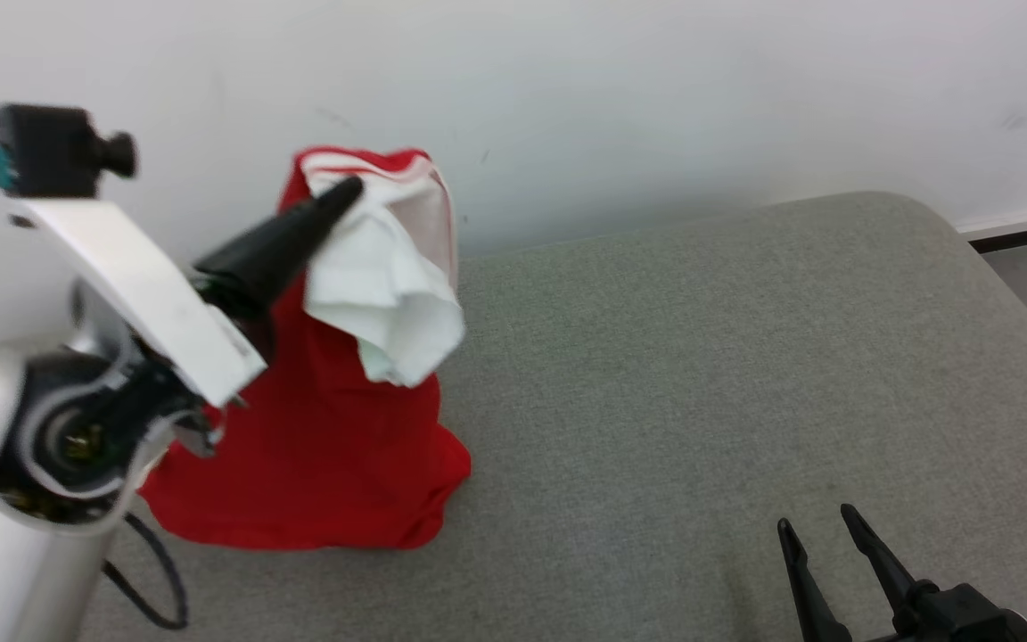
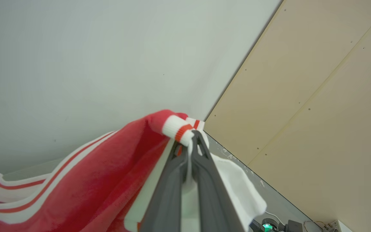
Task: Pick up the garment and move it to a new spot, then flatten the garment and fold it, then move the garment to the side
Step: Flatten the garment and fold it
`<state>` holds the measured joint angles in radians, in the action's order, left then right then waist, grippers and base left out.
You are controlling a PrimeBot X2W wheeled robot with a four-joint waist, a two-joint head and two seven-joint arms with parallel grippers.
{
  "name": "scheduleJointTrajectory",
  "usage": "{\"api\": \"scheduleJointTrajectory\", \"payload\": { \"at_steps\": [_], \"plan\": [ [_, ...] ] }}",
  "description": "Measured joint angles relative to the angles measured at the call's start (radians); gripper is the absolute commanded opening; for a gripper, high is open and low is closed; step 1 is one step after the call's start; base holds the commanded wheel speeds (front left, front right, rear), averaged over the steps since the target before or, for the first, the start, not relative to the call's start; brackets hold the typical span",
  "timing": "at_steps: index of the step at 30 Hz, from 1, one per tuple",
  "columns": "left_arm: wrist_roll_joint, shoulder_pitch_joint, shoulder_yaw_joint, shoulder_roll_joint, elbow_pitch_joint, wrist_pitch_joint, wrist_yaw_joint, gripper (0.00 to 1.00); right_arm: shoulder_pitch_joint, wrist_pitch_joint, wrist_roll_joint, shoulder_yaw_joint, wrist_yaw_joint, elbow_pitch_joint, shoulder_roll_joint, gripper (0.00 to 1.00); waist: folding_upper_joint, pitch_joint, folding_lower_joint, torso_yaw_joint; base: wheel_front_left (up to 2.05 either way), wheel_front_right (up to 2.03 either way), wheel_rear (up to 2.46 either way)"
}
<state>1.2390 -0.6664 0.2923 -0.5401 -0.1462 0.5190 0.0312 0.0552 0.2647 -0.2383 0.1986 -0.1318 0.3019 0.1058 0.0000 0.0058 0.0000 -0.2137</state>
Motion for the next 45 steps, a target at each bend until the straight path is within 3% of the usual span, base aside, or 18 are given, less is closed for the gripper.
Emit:
{"api": "scheduleJointTrajectory", "payload": {
  "at_steps": [8, 15, 20, 21, 22, 23, 24, 29, 35, 39, 45],
  "plan": [
    [-0.041, 0.078, 0.210, 0.191, 0.086, -0.019, -0.031, 0.00, 0.027, 0.000, -0.006, 0.015, 0.000, 0.002, -0.003, 1.00, 0.0000, 0.022, 0.0000, -0.049, 0.00, 0.00, 0.00],
    [-0.107, 0.071, 0.349, 0.360, 0.261, -0.064, -0.054, 0.00, 0.052, 0.000, -0.011, 0.024, 0.000, 0.005, -0.016, 1.00, 0.0001, 0.059, 0.0000, -0.115, 0.00, 0.00, 0.00],
    [-0.161, 0.040, 0.405, 0.446, 0.404, -0.129, -0.059, 0.00, 0.065, 0.000, -0.013, 0.024, 0.000, 0.009, -0.028, 1.00, 0.0000, 0.088, 0.0000, -0.172, 0.00, 0.00, 0.00],
    [-0.167, 0.035, 0.414, 0.454, 0.428, -0.145, -0.062, 0.04, 0.066, 0.000, -0.013, 0.022, 0.000, 0.009, -0.030, 1.00, 0.0001, 0.093, 0.0000, -0.182, 0.00, 0.00, 0.00],
    [-0.177, 0.030, 0.420, 0.461, 0.452, -0.165, -0.061, 0.36, 0.066, 0.000, -0.015, 0.021, 0.000, 0.008, -0.032, 1.00, 0.0000, 0.098, 0.0000, -0.192, 0.00, 0.00, 0.00],
    [-0.188, 0.023, 0.426, 0.467, 0.477, -0.184, -0.060, 0.77, 0.066, 0.000, -0.016, 0.019, 0.000, 0.008, -0.034, 1.00, 0.0000, 0.103, 0.0000, -0.202, 0.00, 0.00, 0.00],
    [-0.195, 0.016, 0.433, 0.471, 0.497, -0.204, -0.061, 1.00, 0.066, 0.000, -0.016, 0.017, 0.000, 0.008, -0.035, 1.00, 0.0000, 0.108, 0.0000, -0.210, 0.00, 0.00, 0.00],
    [-0.242, -0.005, 0.492, 0.485, 0.572, -0.267, -0.068, 1.00, 0.066, 0.000, -0.016, 0.006, 0.000, 0.008, -0.039, 1.00, 0.0000, 0.124, 0.0001, -0.228, 0.00, 0.00, 0.00],
    [-0.302, -0.023, 0.547, 0.488, 0.586, -0.329, -0.072, 1.00, 0.064, 0.000, -0.011, -0.006, 0.000, 0.008, -0.038, 1.00, 0.0000, 0.116, 0.0000, -0.201, 0.00, 0.00, 0.00],
    [-0.346, -0.026, 0.547, 0.480, 0.570, -0.388, -0.051, 1.00, 0.060, 0.000, -0.009, -0.009, 0.000, 0.007, -0.034, 1.00, 0.0000, 0.102, 0.0000, -0.173, 0.00, 0.00, 0.00],
    [-0.428, -0.014, 0.522, 0.413, 0.527, -0.528, 0.009, 1.00, 0.042, 0.000, -0.005, -0.011, 0.000, 0.006, -0.017, 1.00, 0.0000, 0.067, 0.0000, -0.131, 0.00, 0.00, 0.00]
  ]
}}
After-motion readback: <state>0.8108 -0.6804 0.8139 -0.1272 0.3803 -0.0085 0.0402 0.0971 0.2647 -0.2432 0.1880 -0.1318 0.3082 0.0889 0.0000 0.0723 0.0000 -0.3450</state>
